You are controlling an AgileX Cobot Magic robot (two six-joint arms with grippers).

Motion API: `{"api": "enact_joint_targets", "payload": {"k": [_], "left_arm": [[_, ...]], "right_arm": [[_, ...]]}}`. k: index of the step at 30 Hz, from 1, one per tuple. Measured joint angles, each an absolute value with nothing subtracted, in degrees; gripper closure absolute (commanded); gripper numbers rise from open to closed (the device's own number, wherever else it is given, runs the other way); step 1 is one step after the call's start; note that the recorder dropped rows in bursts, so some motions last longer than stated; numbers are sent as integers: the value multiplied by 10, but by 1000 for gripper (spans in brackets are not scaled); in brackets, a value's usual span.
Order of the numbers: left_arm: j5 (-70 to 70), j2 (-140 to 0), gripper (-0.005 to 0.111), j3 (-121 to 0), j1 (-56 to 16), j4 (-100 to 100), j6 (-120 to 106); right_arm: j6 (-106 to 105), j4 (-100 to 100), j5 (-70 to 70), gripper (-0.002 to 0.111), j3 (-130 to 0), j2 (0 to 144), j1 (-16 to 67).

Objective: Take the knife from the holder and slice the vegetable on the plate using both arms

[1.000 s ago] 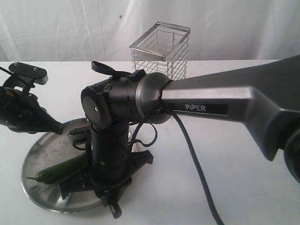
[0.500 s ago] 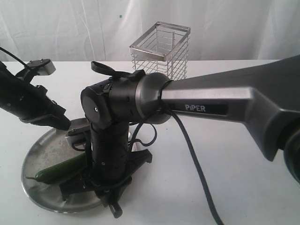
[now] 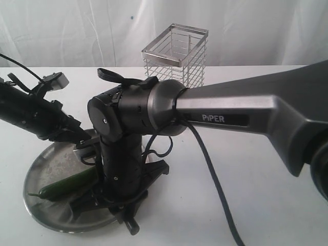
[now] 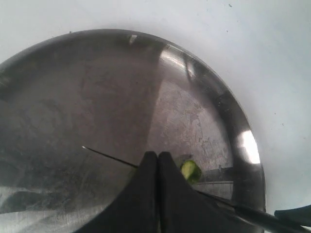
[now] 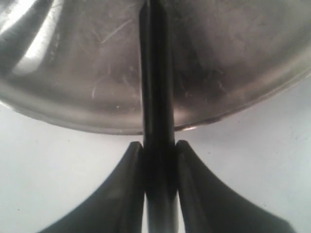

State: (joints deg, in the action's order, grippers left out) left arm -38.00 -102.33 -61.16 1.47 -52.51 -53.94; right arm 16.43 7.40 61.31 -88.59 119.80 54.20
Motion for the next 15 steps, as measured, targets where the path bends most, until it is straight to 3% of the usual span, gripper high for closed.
{"api": "enact_joint_targets", "payload": {"k": [15], "left_arm": [[-401,-1025,107,-612,15,-549,-541]], "right_arm": [[180,75,622,108,-886,1198,542]]}}
